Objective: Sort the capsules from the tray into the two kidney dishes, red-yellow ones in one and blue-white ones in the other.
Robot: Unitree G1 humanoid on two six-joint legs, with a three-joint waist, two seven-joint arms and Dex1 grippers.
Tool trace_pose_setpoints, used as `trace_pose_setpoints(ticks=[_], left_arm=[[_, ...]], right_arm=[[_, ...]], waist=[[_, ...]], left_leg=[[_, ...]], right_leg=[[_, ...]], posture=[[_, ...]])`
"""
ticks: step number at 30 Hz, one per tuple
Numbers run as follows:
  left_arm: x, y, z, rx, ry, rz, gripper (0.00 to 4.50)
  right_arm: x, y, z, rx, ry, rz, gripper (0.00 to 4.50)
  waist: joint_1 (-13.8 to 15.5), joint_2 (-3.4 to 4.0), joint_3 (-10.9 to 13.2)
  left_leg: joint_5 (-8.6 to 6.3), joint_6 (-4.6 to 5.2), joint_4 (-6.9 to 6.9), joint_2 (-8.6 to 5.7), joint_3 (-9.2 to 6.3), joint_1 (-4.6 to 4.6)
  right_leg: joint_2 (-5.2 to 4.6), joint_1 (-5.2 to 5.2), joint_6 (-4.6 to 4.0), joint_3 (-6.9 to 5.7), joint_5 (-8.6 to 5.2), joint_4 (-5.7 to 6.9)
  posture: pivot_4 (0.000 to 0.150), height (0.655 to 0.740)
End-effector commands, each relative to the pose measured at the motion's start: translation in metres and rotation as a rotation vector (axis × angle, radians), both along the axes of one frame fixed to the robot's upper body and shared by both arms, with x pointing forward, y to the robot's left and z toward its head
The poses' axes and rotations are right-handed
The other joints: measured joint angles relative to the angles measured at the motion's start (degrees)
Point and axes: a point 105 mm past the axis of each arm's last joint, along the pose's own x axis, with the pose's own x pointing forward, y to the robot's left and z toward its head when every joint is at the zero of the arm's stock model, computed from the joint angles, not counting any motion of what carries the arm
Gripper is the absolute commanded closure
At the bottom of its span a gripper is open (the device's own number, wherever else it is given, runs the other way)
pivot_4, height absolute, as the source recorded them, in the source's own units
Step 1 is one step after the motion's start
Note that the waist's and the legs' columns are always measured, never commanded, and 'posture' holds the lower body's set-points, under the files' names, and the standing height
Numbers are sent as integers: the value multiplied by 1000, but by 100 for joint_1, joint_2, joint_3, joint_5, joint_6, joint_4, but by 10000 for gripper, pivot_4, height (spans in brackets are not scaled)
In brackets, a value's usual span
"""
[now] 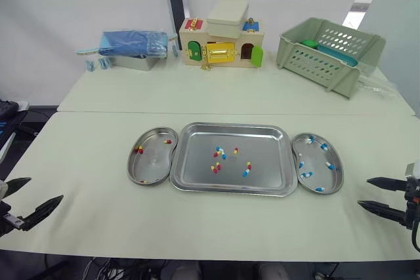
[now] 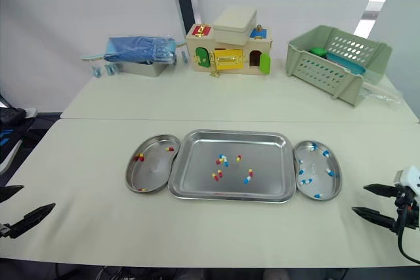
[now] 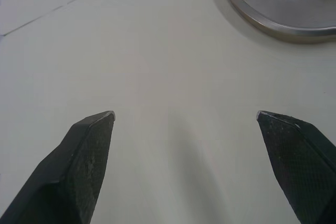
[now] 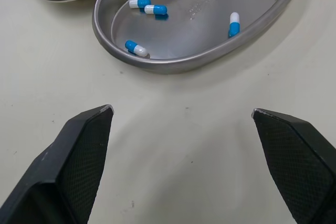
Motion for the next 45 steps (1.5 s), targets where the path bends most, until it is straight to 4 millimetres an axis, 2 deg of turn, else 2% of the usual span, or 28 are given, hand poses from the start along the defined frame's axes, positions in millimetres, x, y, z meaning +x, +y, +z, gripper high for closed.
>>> trace_pose_setpoints(ticks=[1,7,11,16,21,29,31,33,45], left_arm=[[4,3,4,15,2,-19,0],[9,1,2,16,8,-65,0],[17,-19,4,-10,21,-180,0],[35,-58,18,-24,11,-328,0],[55,-106,17,-4,84,-542,0],[76,-170,20,-25,151,-745,0],[81,-195,16,-18,159,-763,0],[85,-209,14,-12,155,-734,0],[95,-266,-7,-35,182,-518,0]], right_arm=[[-1,1,15,2,-63,0,360],[-12,7,12,5,-63,12,360],[-30,36,5,65,-59,97,360],[-48,73,6,133,-60,198,360],[-49,109,2,168,-120,270,360],[-53,143,-1,215,-162,257,360],[-55,148,-3,213,-173,237,360],[-55,149,-3,211,-180,219,360],[-61,153,-1,217,-174,162,360]], waist=[[-3,0,0],[-12,-5,3],[11,-9,3],[18,-15,5],[10,-18,5],[2,-20,7],[14,-20,7],[17,-20,7],[23,-24,9]], left_leg=[[0,0,0,1,-1,1],[0,0,-1,2,-1,1],[0,0,-2,3,-4,-1],[0,-1,0,2,-5,0],[1,-1,0,1,-5,1],[1,-1,3,3,-9,-2],[1,-1,4,2,-11,-2],[1,-1,6,2,-11,-3],[1,-1,20,2,-15,-5]], right_leg=[[1,0,0,-1,0,2],[2,0,0,-1,0,2],[2,0,0,-4,0,1],[1,2,0,-3,0,3],[2,3,0,-3,0,5],[6,0,0,-5,0,9],[6,0,0,-5,0,9],[6,1,0,-5,0,10],[10,4,1,-4,0,14]], posture=[[1500,7400],[1500,7400],[1500,7400],[1500,7400],[1500,7400],[1500,7400],[1500,7400],[1500,7400],[1500,7400]])
